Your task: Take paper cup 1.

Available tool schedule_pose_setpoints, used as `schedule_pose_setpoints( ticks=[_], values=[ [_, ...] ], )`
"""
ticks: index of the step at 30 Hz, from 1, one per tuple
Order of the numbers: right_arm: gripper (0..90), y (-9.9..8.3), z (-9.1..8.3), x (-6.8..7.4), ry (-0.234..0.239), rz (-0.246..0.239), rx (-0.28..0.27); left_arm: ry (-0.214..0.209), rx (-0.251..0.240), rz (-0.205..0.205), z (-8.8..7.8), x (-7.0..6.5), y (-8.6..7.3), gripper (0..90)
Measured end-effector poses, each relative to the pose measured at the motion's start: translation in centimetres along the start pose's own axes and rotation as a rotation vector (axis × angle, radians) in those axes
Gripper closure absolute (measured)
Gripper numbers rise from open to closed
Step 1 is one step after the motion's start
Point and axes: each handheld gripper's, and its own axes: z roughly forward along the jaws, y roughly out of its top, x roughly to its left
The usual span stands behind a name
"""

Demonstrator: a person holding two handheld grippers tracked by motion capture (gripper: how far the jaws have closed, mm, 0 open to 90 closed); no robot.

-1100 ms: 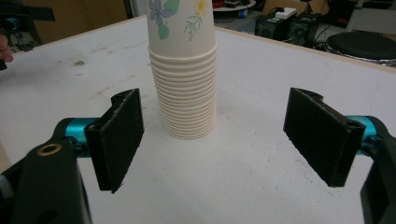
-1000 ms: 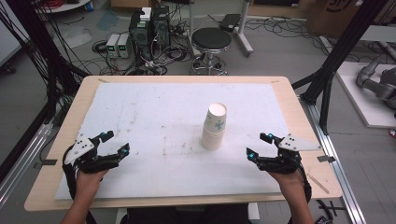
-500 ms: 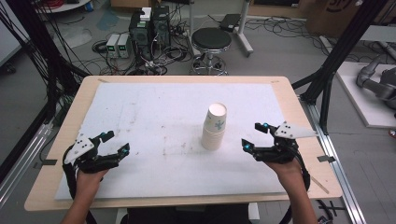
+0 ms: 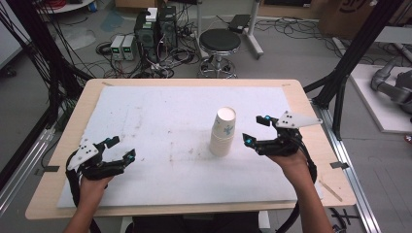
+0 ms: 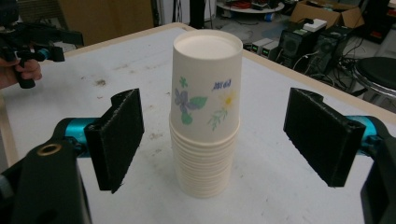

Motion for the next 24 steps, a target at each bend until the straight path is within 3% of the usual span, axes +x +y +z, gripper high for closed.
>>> schedule_pose_setpoints(
  ticks=[7, 24],
  values=[
    [20.5, 2.2, 1.9, -0.4, 0.017, -0.021, 0.034, 0.0, -0.001, -0.004, -0.1, 0.0, 0.0, 17.4],
    [20.6, 4.1, 5.1, -0.9, 0.039, -0.034, 0.113, -0.008, -0.002, -0.008, 0.1, 0.0, 0.0, 17.6]
  ],
)
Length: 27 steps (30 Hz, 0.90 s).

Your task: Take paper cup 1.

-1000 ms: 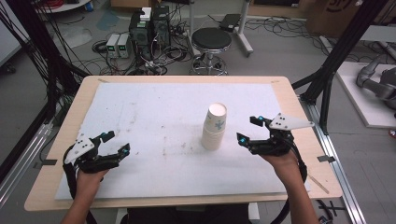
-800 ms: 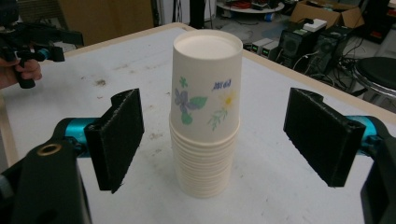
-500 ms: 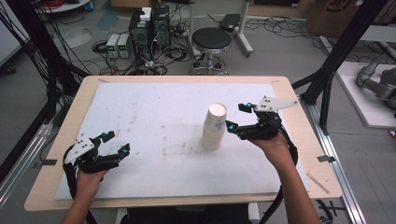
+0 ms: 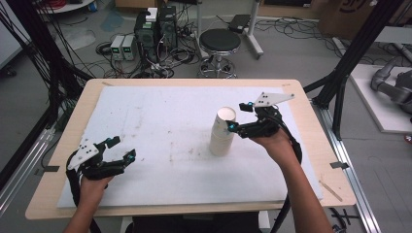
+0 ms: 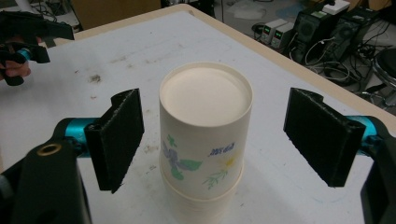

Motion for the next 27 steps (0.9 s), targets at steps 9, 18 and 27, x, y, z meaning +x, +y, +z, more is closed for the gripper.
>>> schedule_pose_setpoints(
  ticks=[9, 18, 27],
  values=[
    [20.5, 0.5, 2.0, 0.0, 0.032, 0.0, 0.055, -0.001, 0.003, 0.004, 0.0, 0.1, 0.0, 17.7],
    [20.6, 0.4, 3.4, 0.0, 0.053, 0.005, 0.085, -0.001, 0.004, 0.002, 0.0, 0.1, 0.0, 17.8],
    [26.3, 0.3, 4.1, -0.4, 0.05, 0.015, 0.105, -0.002, 0.005, 0.002, 0.0, 0.1, 0.0, 18.0]
  ],
)
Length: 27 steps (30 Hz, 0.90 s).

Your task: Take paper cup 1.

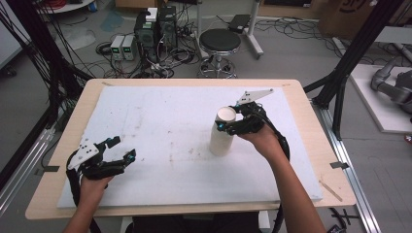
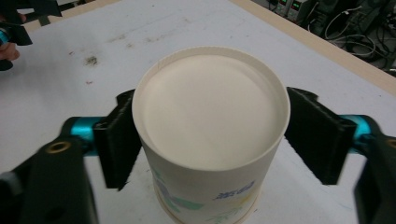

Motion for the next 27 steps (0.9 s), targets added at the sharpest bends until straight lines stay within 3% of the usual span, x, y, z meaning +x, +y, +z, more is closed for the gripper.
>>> schedule_pose_setpoints(
  ticks=[8, 21, 27],
  values=[
    [32.6, 0.0, -0.1, 0.1, 0.002, -0.011, -0.007, -0.003, 0.003, -0.002, 0.0, 0.0, 0.0, 18.3],
    [33.5, 0.3, -0.6, 0.1, 0.004, -0.012, -0.029, -0.005, 0.003, -0.002, 0.1, 0.0, 0.0, 18.7],
    [34.0, 1.4, -1.6, 0.2, -0.006, -0.014, -0.061, -0.007, 0.003, -0.004, 0.1, 0.0, 0.0, 18.8]
  ],
)
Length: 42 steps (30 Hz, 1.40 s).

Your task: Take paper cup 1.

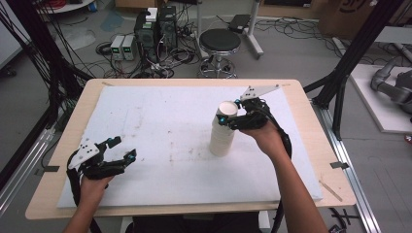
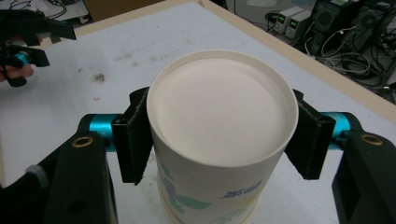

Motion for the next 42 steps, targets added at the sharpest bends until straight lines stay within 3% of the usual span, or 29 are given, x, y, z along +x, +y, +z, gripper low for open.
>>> schedule_pose_setpoints(
  ticks=[10, 23, 30, 38, 42],
  values=[
    [34.5, 2.2, -2.5, 0.0, -0.011, -0.007, -0.063, -0.002, 0.0, 0.0, 0.0, 0.0, 0.0, 19.0],
    [34.7, 3.1, -5.6, 0.4, -0.022, -0.017, -0.152, -0.008, -0.002, -0.002, 0.0, -0.1, 0.0, 19.1],
    [34.7, 2.2, -7.5, 0.9, -0.037, -0.02, -0.182, -0.007, -0.001, -0.001, 0.0, -0.1, 0.0, 19.1],
    [34.8, -0.1, -9.6, 1.3, -0.062, -0.013, -0.196, -0.011, 0.0, 0.001, 0.1, -0.3, 0.0, 19.1],
    [34.8, -2.1, -10.3, 1.4, -0.076, 0.004, -0.195, -0.017, -0.001, 0.005, 0.1, -0.4, 0.0, 18.9]
  ],
)
